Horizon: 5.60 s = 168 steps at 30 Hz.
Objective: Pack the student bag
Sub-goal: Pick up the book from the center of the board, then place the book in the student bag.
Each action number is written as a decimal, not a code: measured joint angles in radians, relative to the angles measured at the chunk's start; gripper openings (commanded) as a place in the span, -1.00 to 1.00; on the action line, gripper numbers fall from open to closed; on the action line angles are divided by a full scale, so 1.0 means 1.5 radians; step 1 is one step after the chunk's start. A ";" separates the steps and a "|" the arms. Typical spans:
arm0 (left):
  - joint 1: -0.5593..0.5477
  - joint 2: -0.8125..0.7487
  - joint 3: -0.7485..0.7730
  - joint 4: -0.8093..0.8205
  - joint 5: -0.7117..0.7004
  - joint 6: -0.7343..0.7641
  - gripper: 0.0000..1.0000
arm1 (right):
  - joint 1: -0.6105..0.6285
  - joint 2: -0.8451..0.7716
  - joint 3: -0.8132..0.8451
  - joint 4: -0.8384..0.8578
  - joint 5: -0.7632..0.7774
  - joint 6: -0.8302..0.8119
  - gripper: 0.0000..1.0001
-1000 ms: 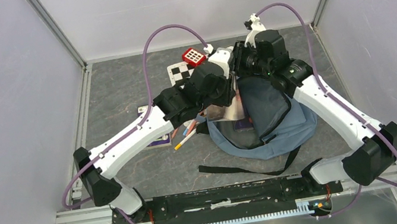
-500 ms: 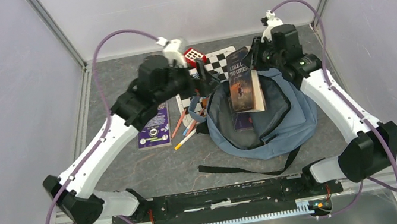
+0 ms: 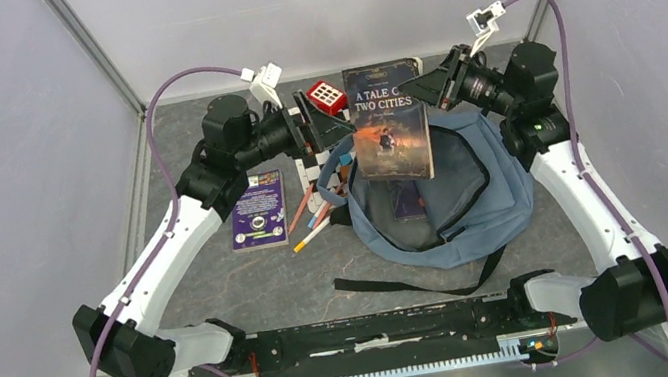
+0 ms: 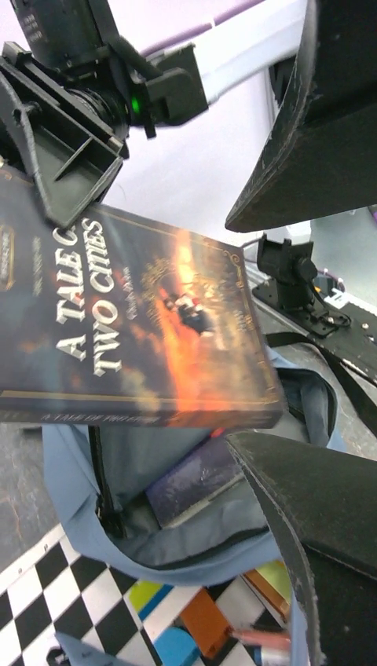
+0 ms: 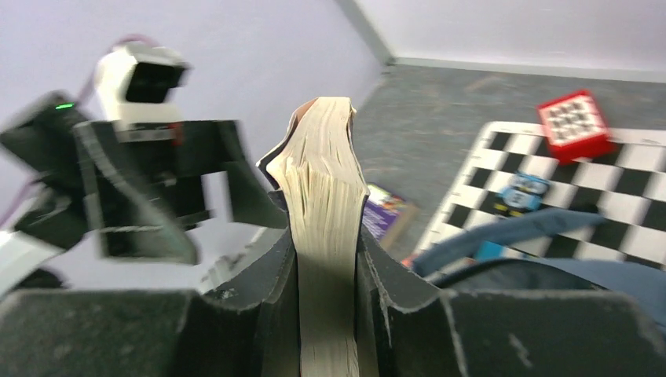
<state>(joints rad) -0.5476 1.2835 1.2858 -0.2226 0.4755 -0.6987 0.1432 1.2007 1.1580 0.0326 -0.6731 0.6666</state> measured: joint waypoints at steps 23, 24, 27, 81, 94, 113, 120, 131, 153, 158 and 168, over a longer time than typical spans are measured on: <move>-0.001 0.038 -0.028 0.324 0.187 -0.176 0.41 | 0.002 -0.004 0.004 0.362 -0.228 0.255 -1.00; -0.006 0.043 -0.028 0.330 0.192 -0.180 0.39 | 0.002 -0.004 0.004 0.362 -0.229 0.255 -1.00; -0.020 0.049 -0.028 0.330 0.197 -0.185 0.38 | 0.002 -0.004 0.005 0.348 -0.228 0.242 -0.63; -0.060 0.082 -0.159 0.144 -0.027 -0.155 -0.96 | -0.088 -0.072 -0.200 -0.422 0.298 -0.350 -1.00; -0.086 0.271 -0.187 0.520 0.087 -0.221 -0.96 | -0.087 -0.092 -0.109 -0.432 0.381 -0.335 -1.00; -0.062 0.362 -0.219 0.446 0.029 -0.136 -0.96 | -0.084 -0.117 -0.030 -0.478 0.396 -0.314 -1.00; -0.071 0.377 -0.143 0.301 -0.003 -0.118 -0.96 | -0.084 -0.116 -0.030 -0.479 0.397 -0.307 -1.00; -0.123 0.478 0.008 0.144 -0.077 -0.122 -0.96 | -0.025 -0.119 -0.030 -0.452 0.418 -0.262 -1.00; -0.178 0.477 0.075 0.033 -0.212 -0.107 0.88 | 0.066 -0.125 -0.037 -0.410 0.510 -0.231 -1.00; -0.178 0.430 0.049 -0.016 -0.232 -0.081 0.65 | 0.067 -0.127 -0.037 -0.410 0.510 -0.231 -1.00; -0.177 0.423 0.036 -0.061 -0.240 -0.062 -0.04 | 0.069 -0.126 -0.037 -0.410 0.508 -0.231 -1.00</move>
<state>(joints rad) -0.8127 1.9182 1.3403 -0.3134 0.1158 -0.7914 0.2470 1.0119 1.1023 -0.5823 0.0895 0.3206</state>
